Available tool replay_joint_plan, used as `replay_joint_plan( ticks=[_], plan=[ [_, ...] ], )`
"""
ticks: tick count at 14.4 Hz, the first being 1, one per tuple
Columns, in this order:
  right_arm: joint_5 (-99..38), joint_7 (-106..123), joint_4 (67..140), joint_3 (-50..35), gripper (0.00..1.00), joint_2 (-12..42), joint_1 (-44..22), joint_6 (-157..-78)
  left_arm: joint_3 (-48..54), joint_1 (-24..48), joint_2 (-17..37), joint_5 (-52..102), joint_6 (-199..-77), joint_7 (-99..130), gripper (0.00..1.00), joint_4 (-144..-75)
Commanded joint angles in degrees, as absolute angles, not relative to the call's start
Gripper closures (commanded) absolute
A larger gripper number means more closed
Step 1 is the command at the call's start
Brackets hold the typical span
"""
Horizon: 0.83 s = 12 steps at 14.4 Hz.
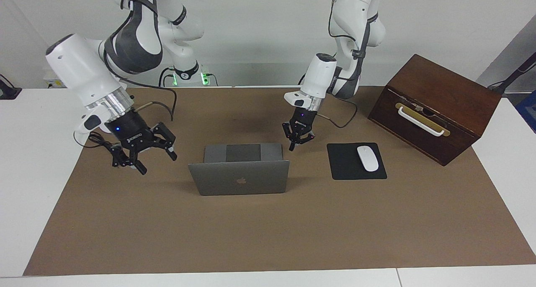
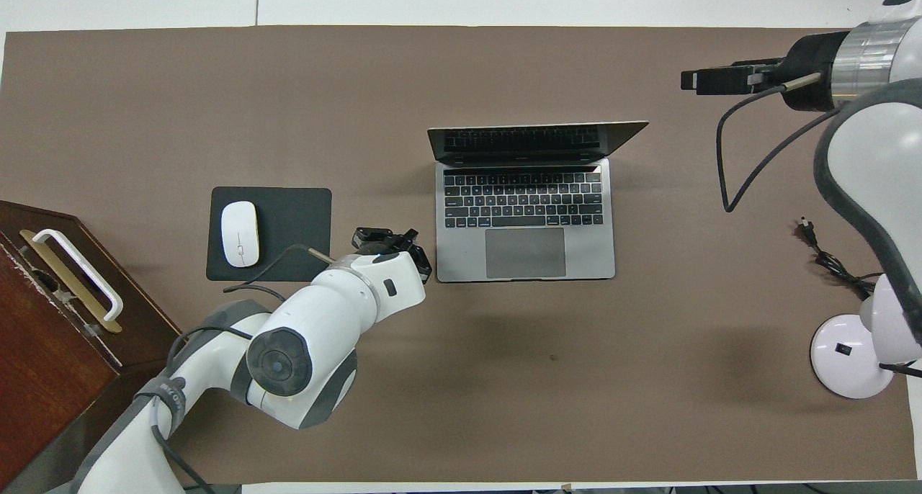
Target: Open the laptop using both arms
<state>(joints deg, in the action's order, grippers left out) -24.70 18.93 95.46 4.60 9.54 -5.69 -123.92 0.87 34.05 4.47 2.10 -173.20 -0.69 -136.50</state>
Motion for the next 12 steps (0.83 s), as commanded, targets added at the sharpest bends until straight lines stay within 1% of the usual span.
replay_joint_plan(
  ticks=[1, 3, 6, 8, 10, 11, 12],
  plan=[
    [-14.8, 11.97, 94.22, 4.39, 0.0, 6.95, -5.37, -116.13, 1.23, 31.12, 1.41, 2.64, -162.11, -0.7, 1.0, -131.68],
    [-10.48, 11.43, 94.04, 4.57, 0.0, 5.19, -4.31, -110.85, 1.14, 29.98, 0.88, 2.64, -154.2, -0.97, 1.0, -127.46],
    [-4.67, 8.37, 94.04, 4.66, 0.0, 1.6, -2.81, -103.3, 1.14, 27.16, 0.7, 2.55, -145.75, -1.67, 1.0, -122.27],
    [-2.74, 4.94, 94.22, 4.75, 0.0, -1.04, -2.2, -98.46, 1.23, 24.01, 0.7, 2.46, -140.65, -3.85, 1.0, -119.11],
    [-2.11, 4.66, 95.62, 4.48, 0.0, -4.9, -0.88, -94.24, 1.14, 21.63, 0.01, 2.46, -135.81, -6.4, 1.0, -116.47],
    [-2.02, 4.57, 97.37, 4.48, 0.0, -7.1, -0.36, -91.7, 1.14, 20.14, -0.26, 2.46, -133.27, -7.55, 1.0, -115.5],
    [-1.93, 4.57, 99.21, 4.48, 0.0, -9.56, -0.26, -90.8, 1.14, 19.0, -1.22, 2.46, -130.72, -8.86, 1.0, -114.79]
  ],
)
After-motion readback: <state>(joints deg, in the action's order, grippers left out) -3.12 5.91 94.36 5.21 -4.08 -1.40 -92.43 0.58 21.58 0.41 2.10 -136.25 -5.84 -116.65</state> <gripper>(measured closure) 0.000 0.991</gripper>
